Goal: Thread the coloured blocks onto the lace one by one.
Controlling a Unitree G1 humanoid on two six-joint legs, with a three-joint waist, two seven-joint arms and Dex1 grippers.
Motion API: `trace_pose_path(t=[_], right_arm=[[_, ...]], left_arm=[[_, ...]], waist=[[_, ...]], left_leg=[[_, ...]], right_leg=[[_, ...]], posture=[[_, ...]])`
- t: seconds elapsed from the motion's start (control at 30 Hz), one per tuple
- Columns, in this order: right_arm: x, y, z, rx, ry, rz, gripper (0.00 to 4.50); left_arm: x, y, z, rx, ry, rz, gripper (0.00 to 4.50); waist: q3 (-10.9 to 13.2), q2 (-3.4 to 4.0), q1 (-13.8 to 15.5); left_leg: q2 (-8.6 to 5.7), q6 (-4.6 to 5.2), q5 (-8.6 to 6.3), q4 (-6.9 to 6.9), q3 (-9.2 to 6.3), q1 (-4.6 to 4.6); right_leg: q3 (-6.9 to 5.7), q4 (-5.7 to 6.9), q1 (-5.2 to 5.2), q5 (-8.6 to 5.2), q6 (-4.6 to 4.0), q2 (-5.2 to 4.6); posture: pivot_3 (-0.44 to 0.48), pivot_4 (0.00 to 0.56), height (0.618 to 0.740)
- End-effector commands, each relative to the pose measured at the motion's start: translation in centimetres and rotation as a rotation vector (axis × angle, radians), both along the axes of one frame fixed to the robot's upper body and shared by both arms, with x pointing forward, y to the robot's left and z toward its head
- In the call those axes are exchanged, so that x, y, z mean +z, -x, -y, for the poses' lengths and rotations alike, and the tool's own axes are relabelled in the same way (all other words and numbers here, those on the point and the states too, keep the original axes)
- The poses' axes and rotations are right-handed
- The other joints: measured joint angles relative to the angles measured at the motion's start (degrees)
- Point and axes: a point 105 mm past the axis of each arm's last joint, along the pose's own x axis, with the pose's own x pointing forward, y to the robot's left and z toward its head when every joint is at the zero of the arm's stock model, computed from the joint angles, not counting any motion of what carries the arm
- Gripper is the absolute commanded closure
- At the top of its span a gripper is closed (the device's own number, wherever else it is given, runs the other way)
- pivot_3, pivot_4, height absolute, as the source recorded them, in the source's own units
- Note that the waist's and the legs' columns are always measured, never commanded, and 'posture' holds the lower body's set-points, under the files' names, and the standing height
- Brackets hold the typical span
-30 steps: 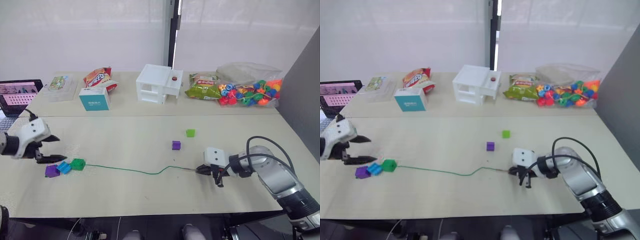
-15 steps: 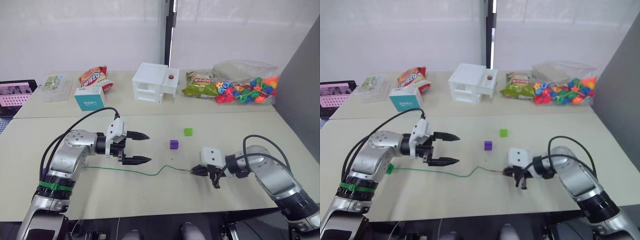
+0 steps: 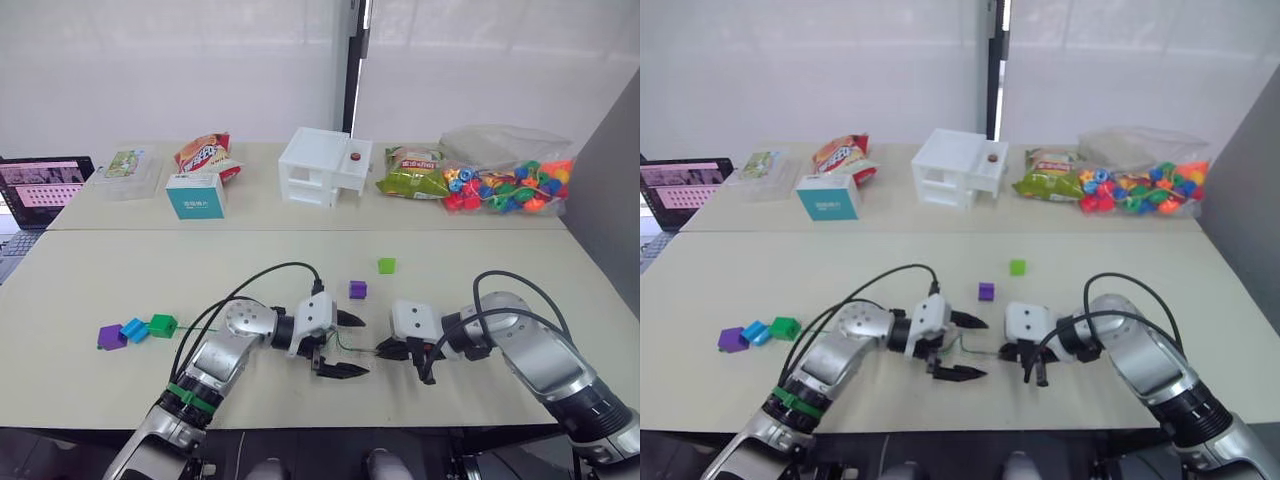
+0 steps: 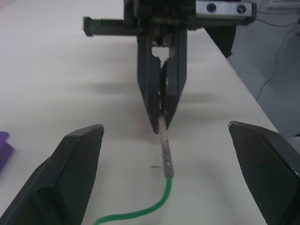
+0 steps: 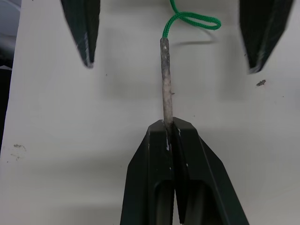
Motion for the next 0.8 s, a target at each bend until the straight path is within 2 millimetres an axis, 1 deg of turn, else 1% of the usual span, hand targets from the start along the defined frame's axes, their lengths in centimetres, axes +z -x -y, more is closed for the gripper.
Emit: trace_pose_path(t=[0.03,0.27,0.5,0.6,0.63,0.67,0.7,0.73,0.8], right_arm=[[0.9,0.1,0.0,0.009,-0.012,0.026,4.50],[0.9,0.0,0.1,0.003,-0.009,0.027,4.50],[0.9,-0.1,0.1,0.000,-0.012,0.027,4.50],[1.0,-0.2,0.0,0.000,-0.014,0.027,4.50],[1.0,-0.2,0.0,-0.001,-0.014,0.028,4.50],[1.0,-0.2,0.0,-0.002,-0.014,0.028,4.50],[1.0,-0.2,0.1,-0.003,-0.013,0.029,4.50],[1.0,-0.2,0.1,-0.005,-0.013,0.029,4.50],[1.0,-0.2,0.1,-0.012,-0.016,0.027,4.50]], left_arm=[[0.7,-0.1,0.0,-0.002,0.027,0.037,0.28],[0.3,-0.5,-0.3,0.012,0.014,0.054,2.51],[0.0,-0.5,-0.3,0.016,0.008,0.056,2.51],[0.1,-0.6,-0.3,0.018,0.010,0.056,3.32],[0.1,-0.6,-0.3,0.019,0.009,0.055,3.68],[0.0,-0.6,-0.3,0.021,0.007,0.054,3.94],[-0.1,-0.7,-0.3,0.022,0.002,0.053,4.32],[-0.2,-0.7,-0.3,0.023,-0.002,0.053,4.47],[-0.3,-0.8,-0.3,0.026,-0.002,0.050,4.47]], waist=[[0.00,0.00,0.03],[0.00,0.00,0.10],[0.00,0.00,0.10],[0.00,0.00,0.10],[0.00,0.00,0.10],[0.00,0.00,0.10],[0.00,0.00,0.10],[0.00,0.00,0.10],[0.00,0.00,0.10]], left_leg=[[0.00,0.00,0.00,0.01,0.00,0.00],[0.00,0.00,0.00,0.03,0.00,0.01],[0.00,0.00,0.00,0.03,0.00,0.01],[0.00,0.00,0.00,0.04,0.00,0.01],[0.00,0.00,0.00,0.03,0.00,0.01],[0.00,0.00,0.00,0.03,0.00,0.01],[0.00,0.00,0.00,0.04,0.00,0.01],[0.00,0.00,0.00,0.04,0.00,0.01],[0.00,0.00,0.00,0.04,0.00,0.01]], right_leg=[[0.00,0.00,0.00,0.00,0.00,0.00],[-0.01,0.00,0.04,0.00,0.00,0.00],[-0.01,0.00,0.04,0.00,0.00,0.00],[-0.01,-0.01,0.04,0.00,0.00,0.00],[-0.01,-0.01,0.04,0.00,0.00,0.00],[-0.01,-0.01,0.04,0.00,0.00,0.00],[-0.01,-0.01,0.04,0.00,0.00,0.00],[-0.01,-0.01,0.04,0.00,0.00,0.00],[-0.01,-0.01,0.04,0.00,0.00,0.00]], posture=[[0.000,0.150,0.740],[0.000,0.150,0.740],[0.000,0.150,0.740],[0.000,0.150,0.740],[0.000,0.150,0.740],[0.000,0.150,0.740],[0.000,0.150,0.740],[0.000,0.150,0.740],[0.000,0.150,0.740]])
